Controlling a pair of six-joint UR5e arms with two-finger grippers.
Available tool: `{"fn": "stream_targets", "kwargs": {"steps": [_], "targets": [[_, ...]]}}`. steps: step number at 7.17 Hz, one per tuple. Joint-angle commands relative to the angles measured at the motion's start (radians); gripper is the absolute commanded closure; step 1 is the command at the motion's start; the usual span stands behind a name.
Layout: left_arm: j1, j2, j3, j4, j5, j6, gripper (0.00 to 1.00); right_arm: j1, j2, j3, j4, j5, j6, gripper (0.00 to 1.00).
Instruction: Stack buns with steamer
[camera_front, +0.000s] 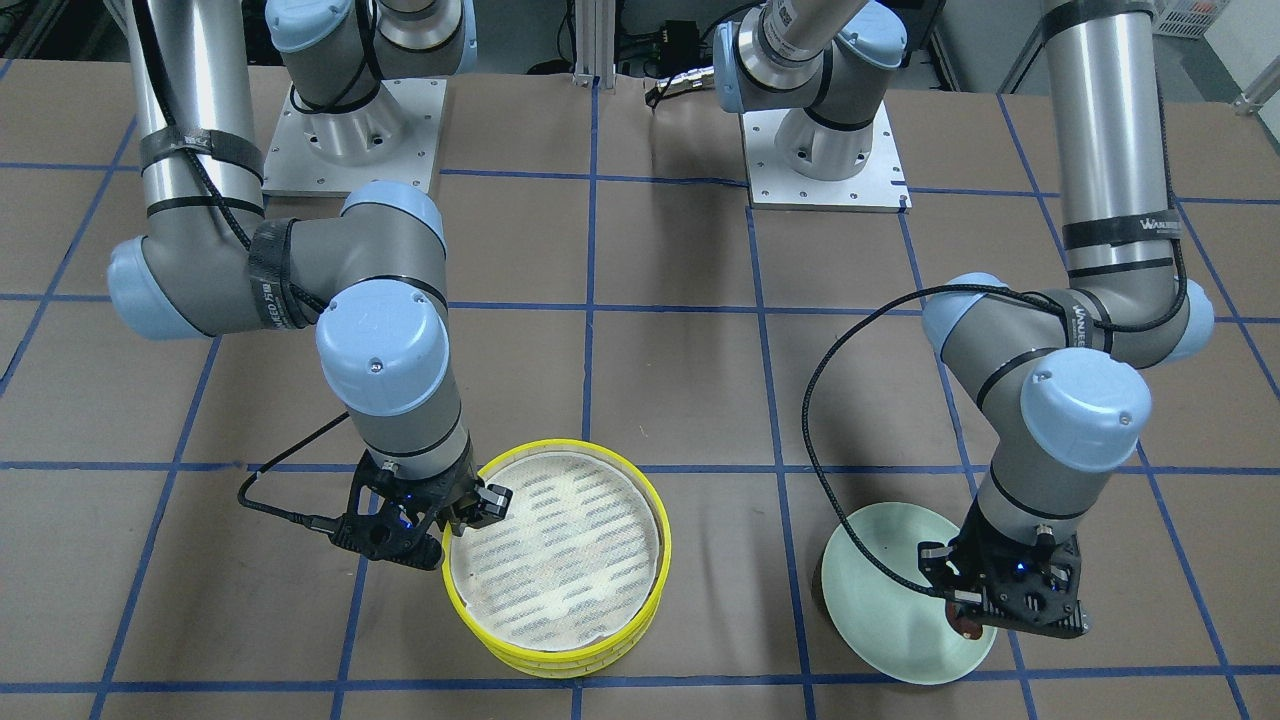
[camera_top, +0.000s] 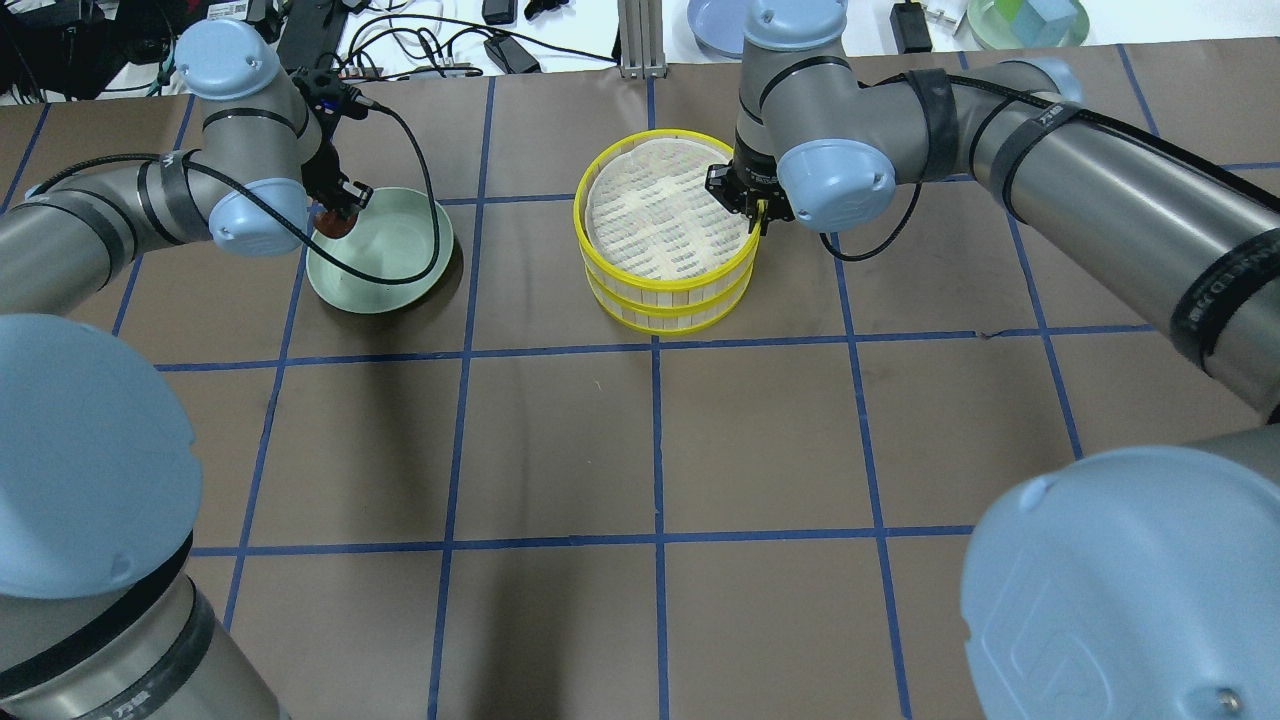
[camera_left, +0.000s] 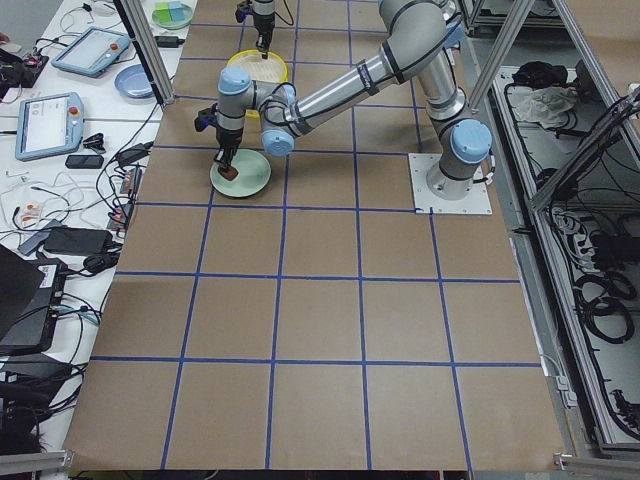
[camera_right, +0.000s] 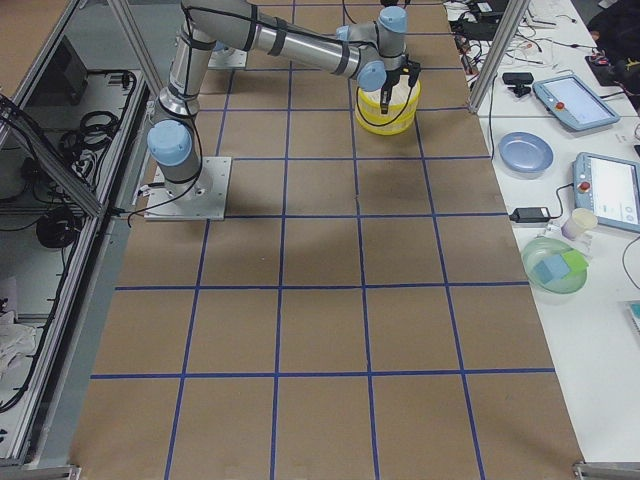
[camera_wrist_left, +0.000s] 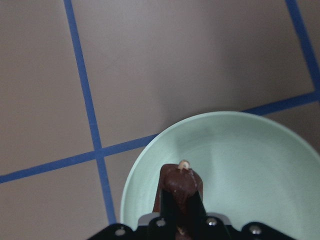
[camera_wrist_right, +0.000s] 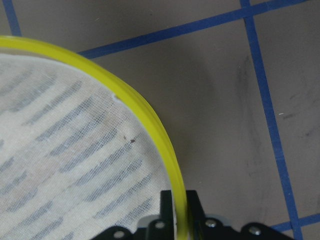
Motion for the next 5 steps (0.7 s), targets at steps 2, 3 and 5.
{"fn": "stream_targets", "kwargs": {"steps": [2,3,5], "targets": [[-0.079,0.091,0.002,-0.006,-0.231,-0.482,1.0,-0.004,0.001,0.0,-0.061,0.004,-0.002,0.0],[-0.126,0.1,0.004,0.002,-0.256,-0.625,1.0,-0.027,-0.016,-0.005,-0.064,0.056,-0.066,0.0],[-0.195,0.098,0.002,0.008,-0.359,-0.9,1.0,-0.123,-0.121,-0.007,0.07,0.095,-0.25,0.0]]}}
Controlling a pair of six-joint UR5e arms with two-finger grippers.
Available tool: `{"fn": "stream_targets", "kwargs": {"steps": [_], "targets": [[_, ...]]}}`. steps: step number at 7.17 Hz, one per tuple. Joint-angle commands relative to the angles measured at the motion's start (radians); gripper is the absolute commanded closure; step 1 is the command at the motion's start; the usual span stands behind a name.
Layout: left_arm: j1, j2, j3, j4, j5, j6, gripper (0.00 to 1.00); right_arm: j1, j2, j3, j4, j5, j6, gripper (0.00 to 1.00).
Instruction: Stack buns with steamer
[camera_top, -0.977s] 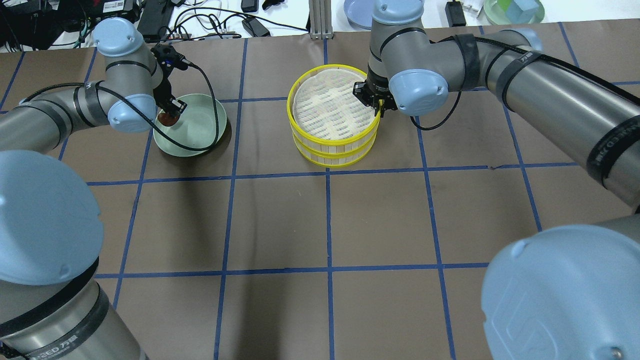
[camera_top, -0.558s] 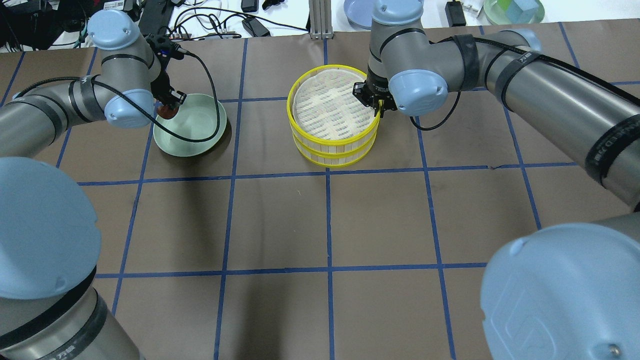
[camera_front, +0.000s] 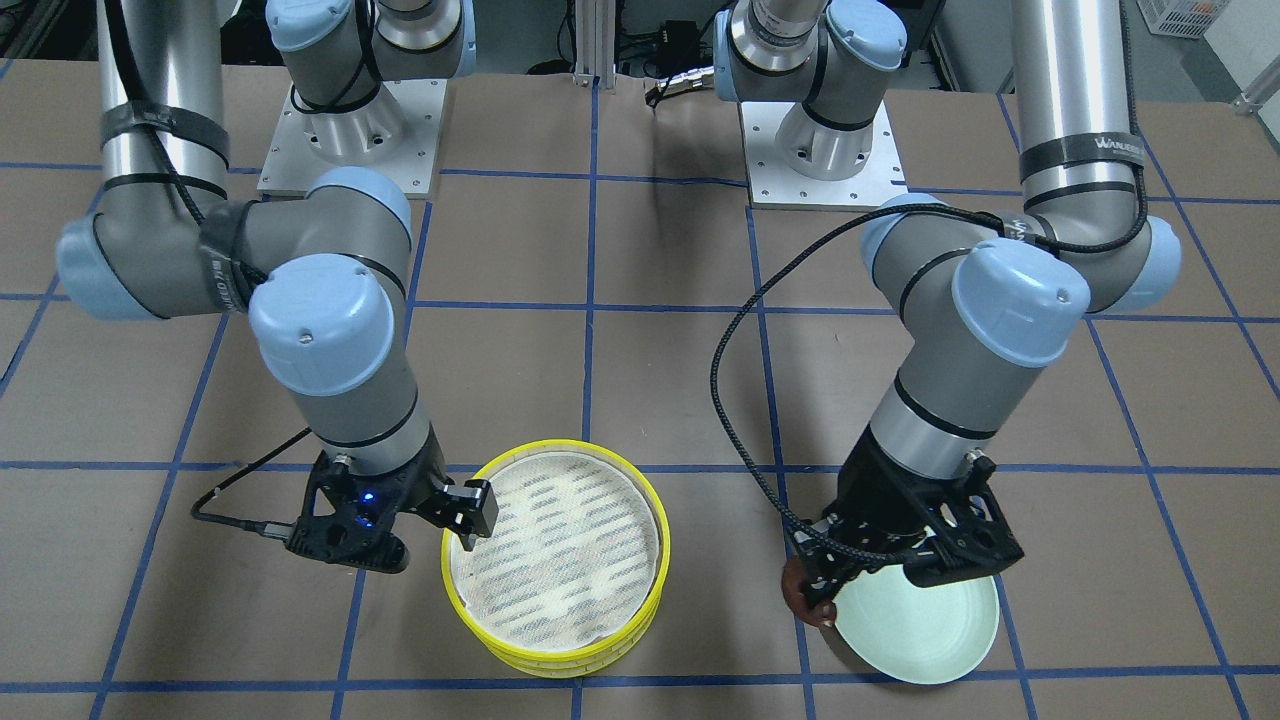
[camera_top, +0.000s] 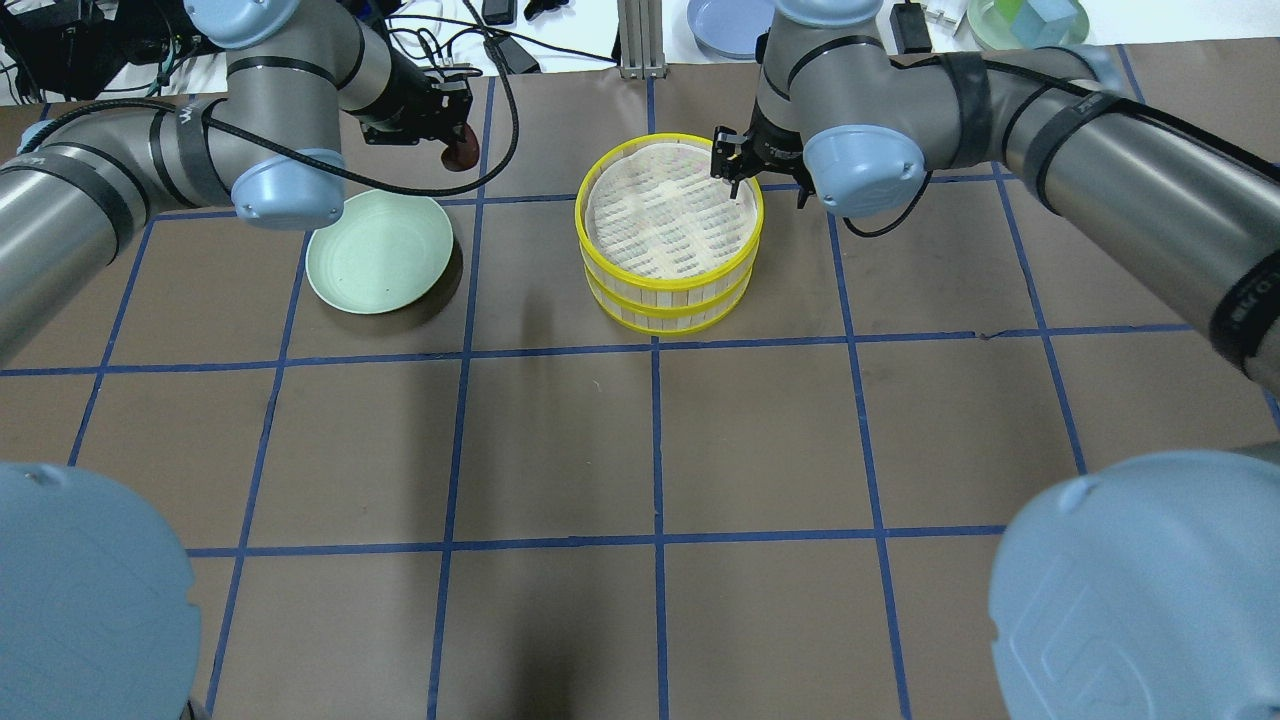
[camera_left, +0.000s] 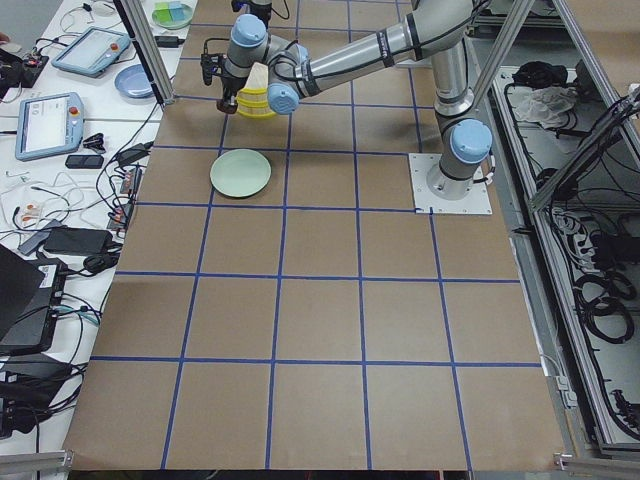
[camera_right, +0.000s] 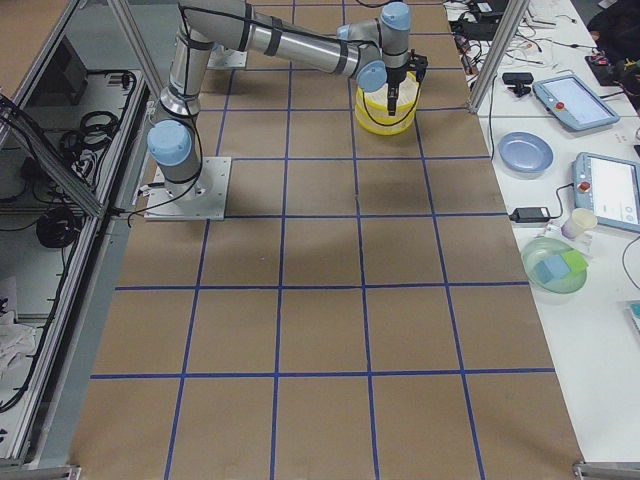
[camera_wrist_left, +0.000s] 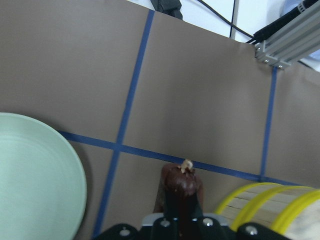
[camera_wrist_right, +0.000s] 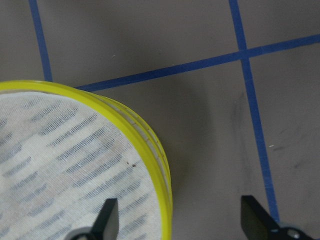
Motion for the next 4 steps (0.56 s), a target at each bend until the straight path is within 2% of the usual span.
{"fn": "stream_targets", "kwargs": {"steps": [1,3,4], "targets": [[-0.061,-0.001,-0.001,0.003,-0.153,-0.277,1.0,-0.1,-0.125,-0.002,0.144,0.05,-0.182,0.0],[-0.11,-0.029,-0.006,0.003,-0.173,-0.421,1.0,-0.159,-0.234,-0.005,0.29,0.049,-0.304,0.0],[-0.118,-0.042,-0.006,0.002,-0.211,-0.432,1.0,-0.162,-0.271,-0.005,0.33,0.046,-0.335,0.0]]}}
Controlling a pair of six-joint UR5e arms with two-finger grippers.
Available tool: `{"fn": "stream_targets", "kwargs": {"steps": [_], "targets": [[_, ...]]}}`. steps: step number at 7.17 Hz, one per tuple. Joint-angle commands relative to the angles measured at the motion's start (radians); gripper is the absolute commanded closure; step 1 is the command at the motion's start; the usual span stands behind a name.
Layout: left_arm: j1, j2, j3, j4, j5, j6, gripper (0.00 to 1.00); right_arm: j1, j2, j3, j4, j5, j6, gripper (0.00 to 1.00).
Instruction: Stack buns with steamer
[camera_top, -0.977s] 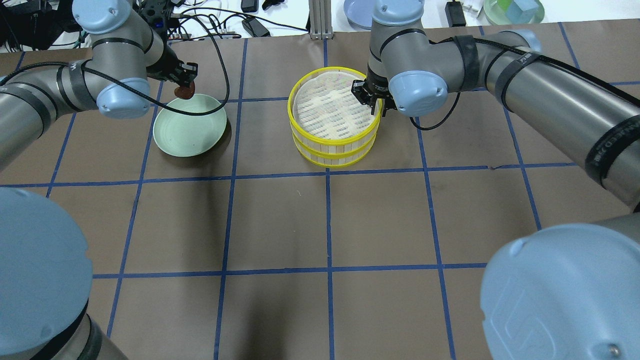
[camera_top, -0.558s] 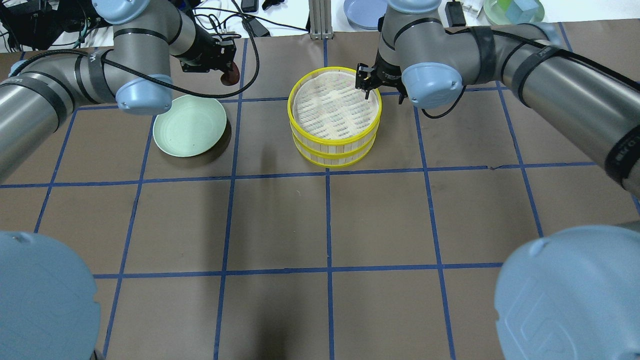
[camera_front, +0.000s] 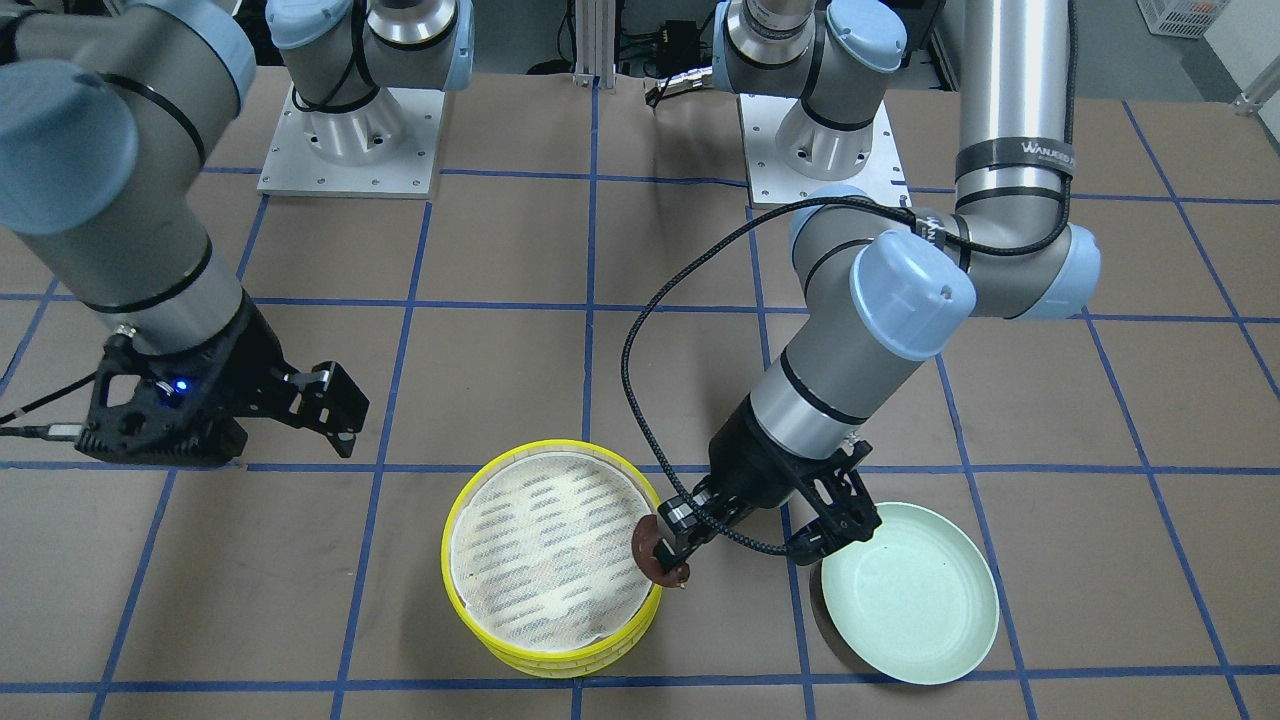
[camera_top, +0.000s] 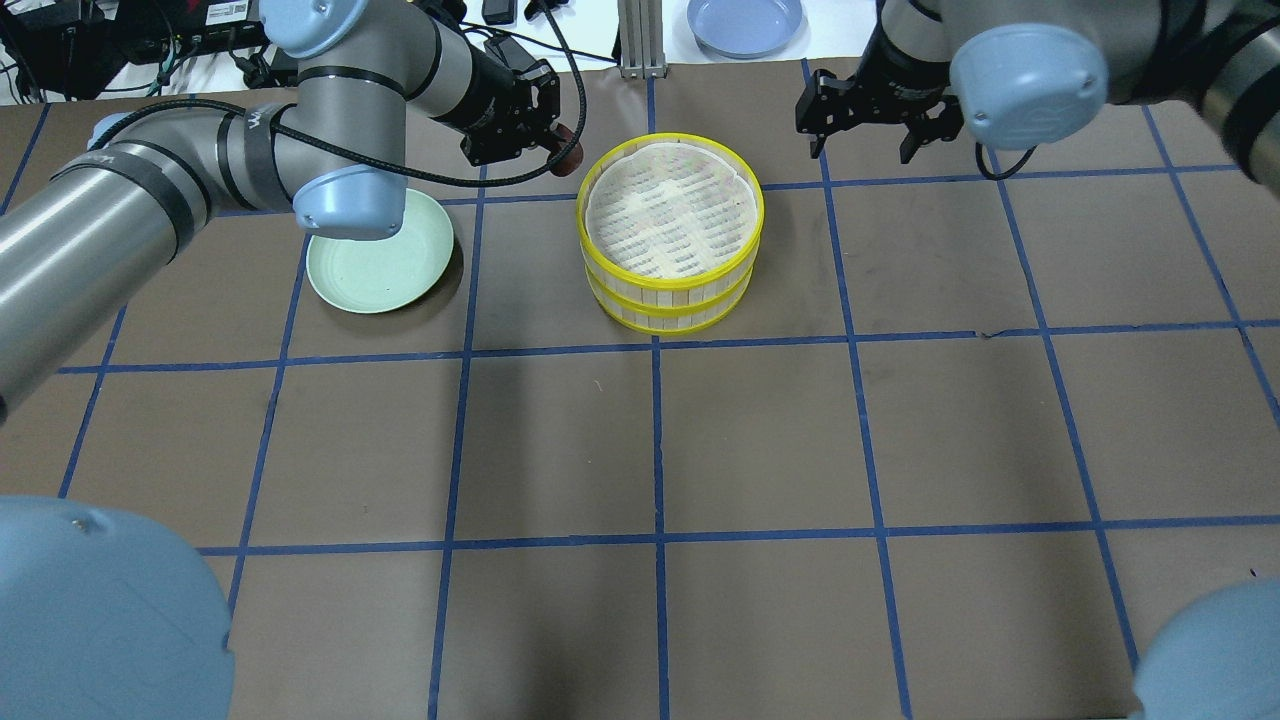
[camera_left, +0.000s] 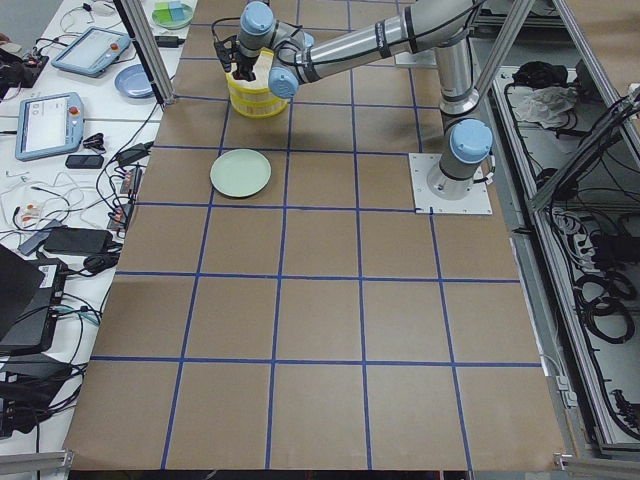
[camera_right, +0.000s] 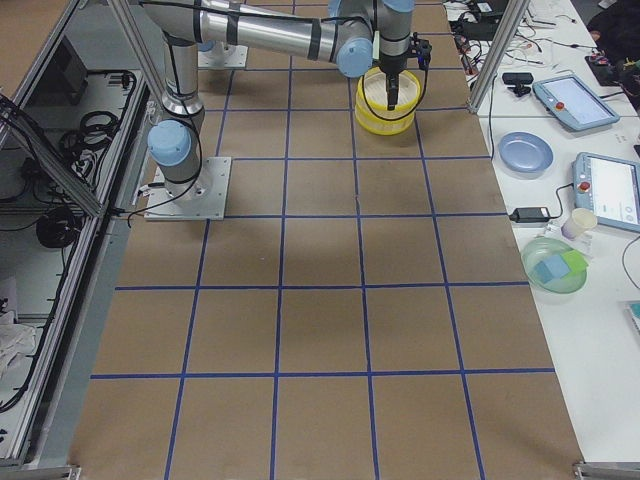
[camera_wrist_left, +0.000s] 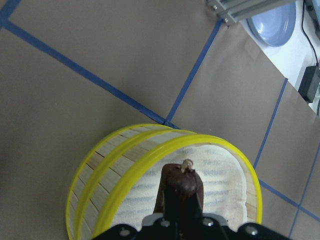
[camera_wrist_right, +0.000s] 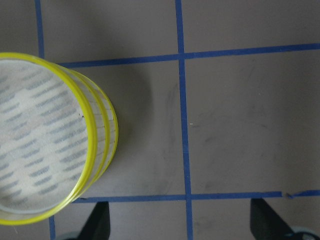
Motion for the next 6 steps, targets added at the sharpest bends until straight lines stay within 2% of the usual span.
{"fn": "stream_targets", "kwargs": {"steps": [1,2,3,4,6], "targets": [[-0.022,-0.023,-0.001,0.021,-0.044,-0.048,0.94,-0.012,-0.073,0.001,0.074,0.003,-0.052,0.0],[-0.022,-0.037,-0.002,0.057,-0.044,-0.05,0.68,-0.012,-0.069,0.001,0.071,0.003,-0.056,0.0],[-0.024,-0.046,-0.002,0.084,-0.044,-0.051,0.17,-0.012,-0.069,0.002,0.071,0.003,-0.056,0.0],[-0.027,-0.047,-0.002,0.078,-0.044,-0.067,0.0,-0.01,-0.07,0.007,0.071,0.001,-0.056,0.0],[-0.027,-0.034,0.002,0.07,-0.041,-0.041,0.0,-0.012,-0.069,0.01,0.066,0.003,-0.056,0.0]]}}
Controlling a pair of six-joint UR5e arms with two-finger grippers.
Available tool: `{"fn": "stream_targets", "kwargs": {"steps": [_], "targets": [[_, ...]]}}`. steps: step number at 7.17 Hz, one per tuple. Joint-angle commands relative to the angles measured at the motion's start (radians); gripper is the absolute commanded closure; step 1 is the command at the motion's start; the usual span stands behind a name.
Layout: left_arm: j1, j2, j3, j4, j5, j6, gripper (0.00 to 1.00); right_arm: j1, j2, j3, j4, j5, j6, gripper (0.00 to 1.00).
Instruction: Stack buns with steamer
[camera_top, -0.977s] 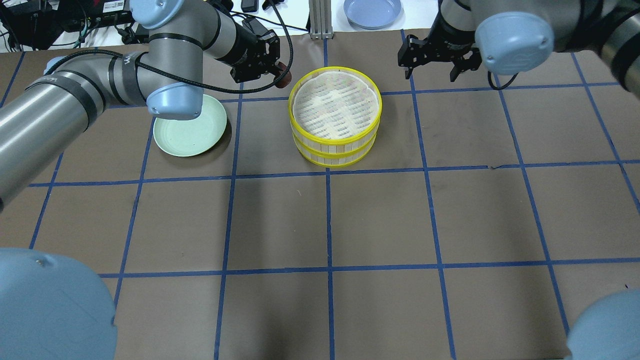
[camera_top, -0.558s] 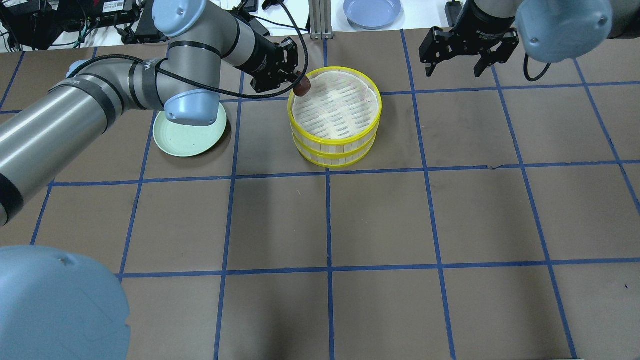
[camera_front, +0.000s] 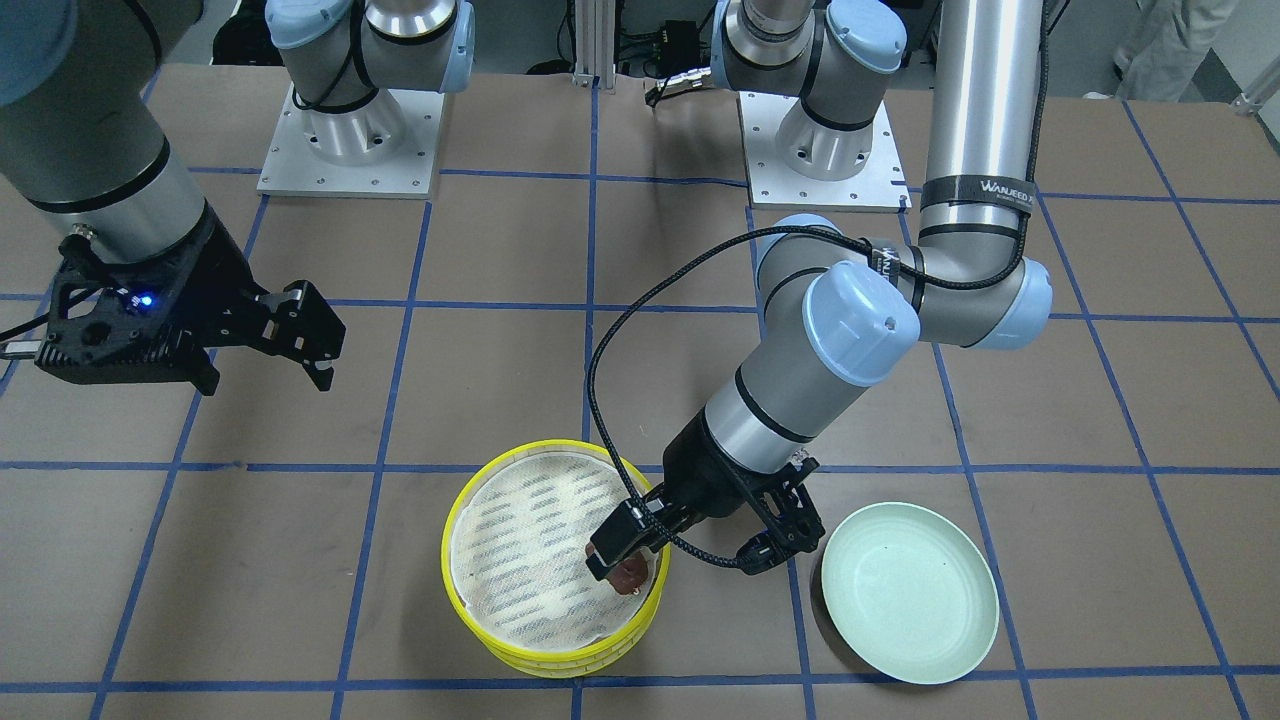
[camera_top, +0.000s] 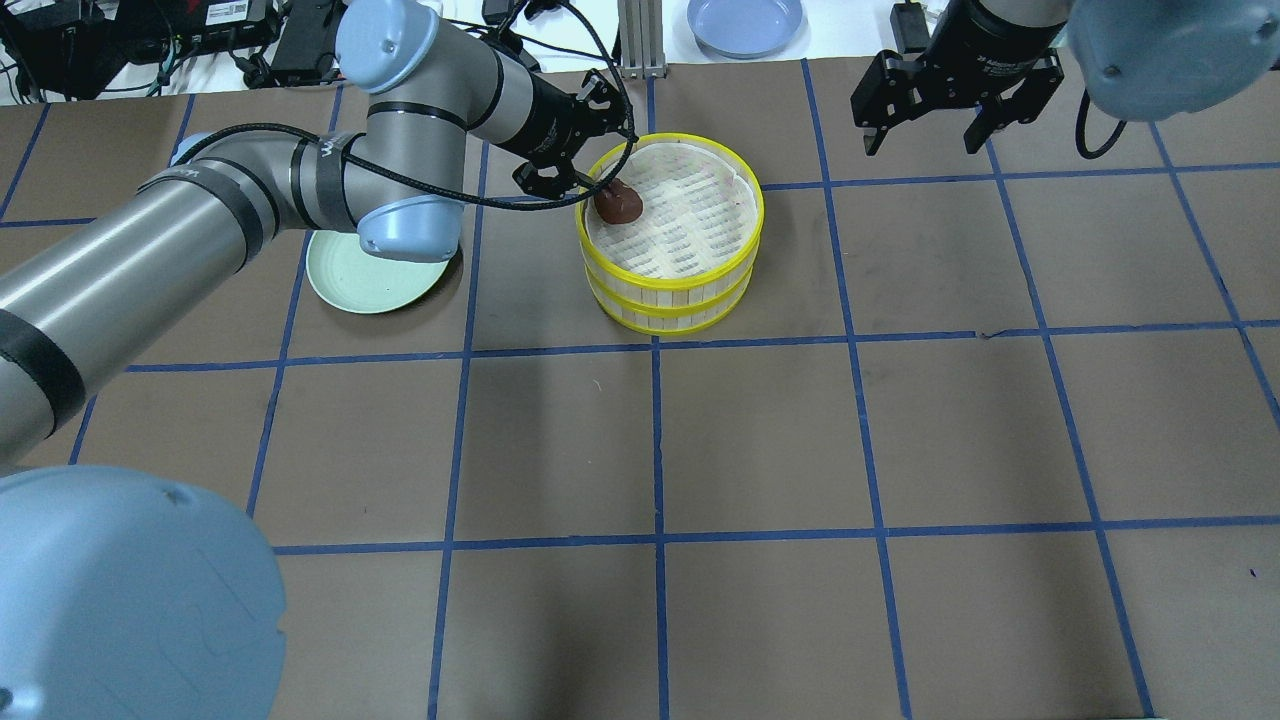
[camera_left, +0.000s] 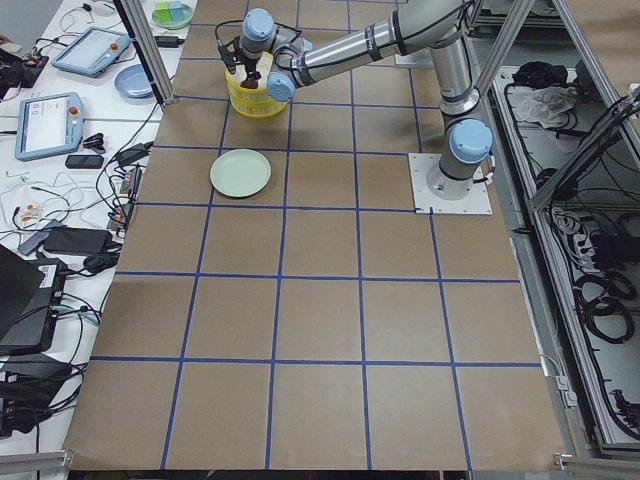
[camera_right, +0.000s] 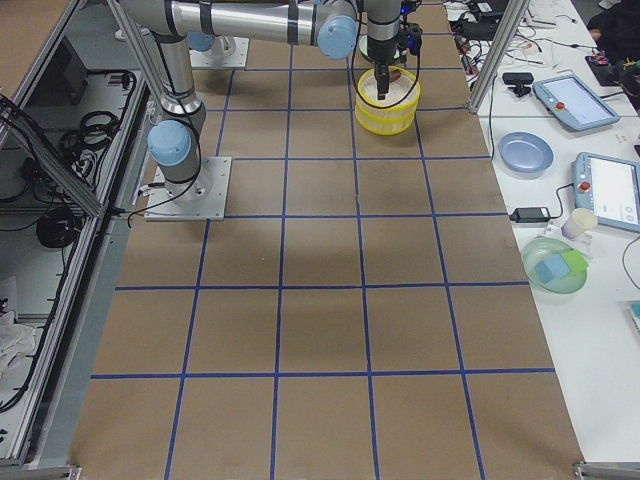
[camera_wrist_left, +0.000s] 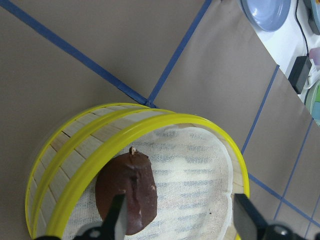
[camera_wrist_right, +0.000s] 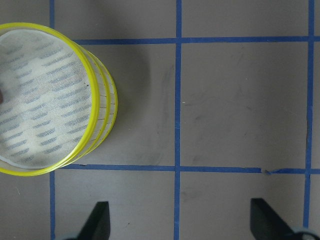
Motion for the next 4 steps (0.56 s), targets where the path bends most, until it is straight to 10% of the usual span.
{"fn": "stream_targets", "kwargs": {"steps": [1,4], "targets": [[-0.001,0.035,0.007,-0.033,0.014,0.106,0.0,0.001,0.0,0.004,-0.003,0.002,0.0,0.0],[0.057,0.153,0.074,-0.422,0.3,0.551,0.0,0.001,0.0,0.005,-0.007,0.0,0.0,0.0]]}}
